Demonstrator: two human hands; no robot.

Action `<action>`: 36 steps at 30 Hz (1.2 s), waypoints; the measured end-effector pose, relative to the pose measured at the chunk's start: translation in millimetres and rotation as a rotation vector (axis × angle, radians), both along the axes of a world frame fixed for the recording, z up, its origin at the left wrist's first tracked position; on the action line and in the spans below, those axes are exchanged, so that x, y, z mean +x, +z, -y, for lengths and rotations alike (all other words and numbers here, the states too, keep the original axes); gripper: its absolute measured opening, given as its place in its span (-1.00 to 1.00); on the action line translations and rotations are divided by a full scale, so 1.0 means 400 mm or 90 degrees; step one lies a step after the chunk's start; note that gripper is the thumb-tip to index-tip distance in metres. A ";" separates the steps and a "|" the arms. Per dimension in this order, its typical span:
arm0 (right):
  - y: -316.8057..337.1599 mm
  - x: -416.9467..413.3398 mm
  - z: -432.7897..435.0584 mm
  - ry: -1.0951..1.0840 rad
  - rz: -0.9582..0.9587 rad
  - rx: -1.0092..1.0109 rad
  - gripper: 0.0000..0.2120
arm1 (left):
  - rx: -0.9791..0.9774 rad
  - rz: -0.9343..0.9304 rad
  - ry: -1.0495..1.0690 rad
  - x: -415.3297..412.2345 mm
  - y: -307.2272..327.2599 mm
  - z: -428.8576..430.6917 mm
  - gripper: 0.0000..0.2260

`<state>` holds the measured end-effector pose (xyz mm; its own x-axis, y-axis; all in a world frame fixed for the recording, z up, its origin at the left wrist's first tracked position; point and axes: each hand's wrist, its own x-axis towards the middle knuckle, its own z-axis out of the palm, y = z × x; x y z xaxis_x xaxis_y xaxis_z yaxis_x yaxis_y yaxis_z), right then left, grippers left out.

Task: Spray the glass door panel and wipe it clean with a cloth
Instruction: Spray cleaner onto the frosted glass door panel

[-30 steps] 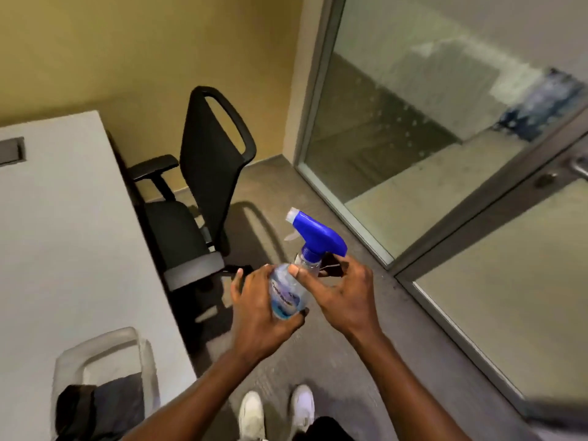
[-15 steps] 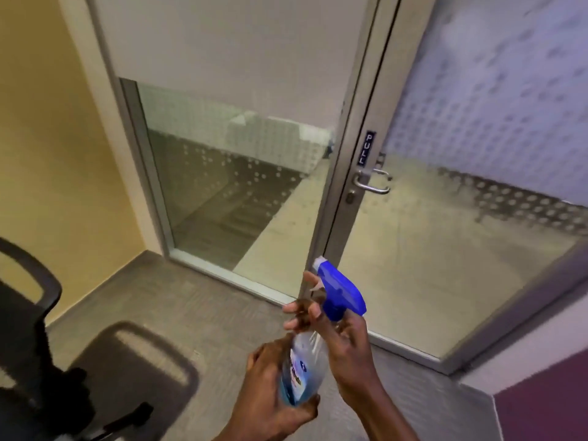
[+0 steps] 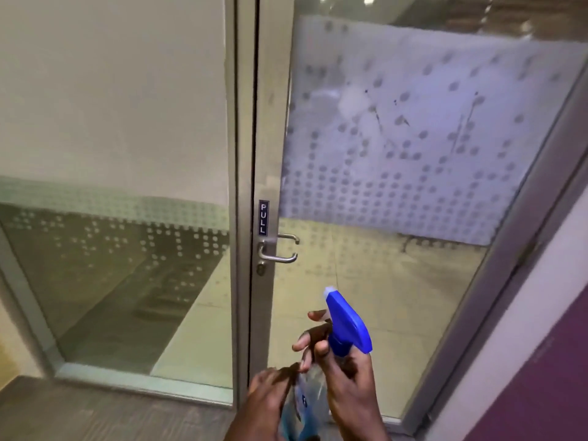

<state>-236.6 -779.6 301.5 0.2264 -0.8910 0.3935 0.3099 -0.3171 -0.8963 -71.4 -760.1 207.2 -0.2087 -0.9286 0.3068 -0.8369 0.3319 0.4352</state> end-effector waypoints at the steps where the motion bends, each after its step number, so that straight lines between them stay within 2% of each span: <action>1: 0.002 -0.011 0.032 -0.030 -0.002 0.002 -0.65 | 0.036 0.016 -0.009 -0.012 0.043 0.032 -0.43; 2: 0.013 -0.021 0.066 -0.056 0.001 0.008 -0.64 | 0.035 0.007 -0.002 -0.014 0.081 0.060 -0.45; 4: 0.048 -0.029 0.124 -0.106 0.008 0.019 -0.50 | -0.106 0.065 -0.057 -0.009 0.126 0.122 -0.42; 5: 0.064 -0.030 0.153 -0.134 0.012 0.017 -0.43 | -0.069 0.088 -0.068 -0.007 0.158 0.161 -0.36; 6: 0.087 -0.028 0.179 -0.154 0.013 0.014 -0.43 | 0.030 0.081 -0.084 0.000 0.178 0.194 -0.24; 7: 0.104 -0.025 0.212 -0.171 0.030 0.005 -0.49 | 0.064 0.083 -0.099 0.015 0.185 0.246 -0.10; 9: 0.150 -0.022 0.267 -0.219 0.030 -0.010 -0.59 | 0.015 0.142 -0.090 0.049 0.236 0.346 0.11; 12: 0.224 -0.002 0.342 -0.273 0.021 -0.027 -0.45 | -0.074 0.219 -0.013 0.114 0.318 0.502 0.08; 15: 0.295 0.025 0.414 -0.303 0.014 -0.058 -0.54 | -0.193 0.246 0.038 0.174 0.446 0.647 0.05; 18: 0.375 0.060 0.480 -0.339 0.004 -0.087 -0.48 | -0.356 0.247 0.051 0.232 0.563 0.778 0.06; 21: 0.453 0.086 0.549 -0.380 0.016 -0.098 -0.46 | -0.345 0.288 0.053 0.271 0.646 0.892 0.17; 28: 0.592 0.080 0.669 -0.451 -0.006 -0.141 -0.49 | -0.299 0.306 0.071 0.310 0.651 1.035 0.41; 33: 0.638 0.032 0.759 -0.473 -0.034 -0.156 -0.82 | -0.323 0.306 0.106 0.303 0.624 1.070 0.49; 36: 0.649 0.007 0.797 -0.474 -0.046 -0.146 -0.78 | -0.342 0.303 0.125 0.292 0.615 1.085 0.53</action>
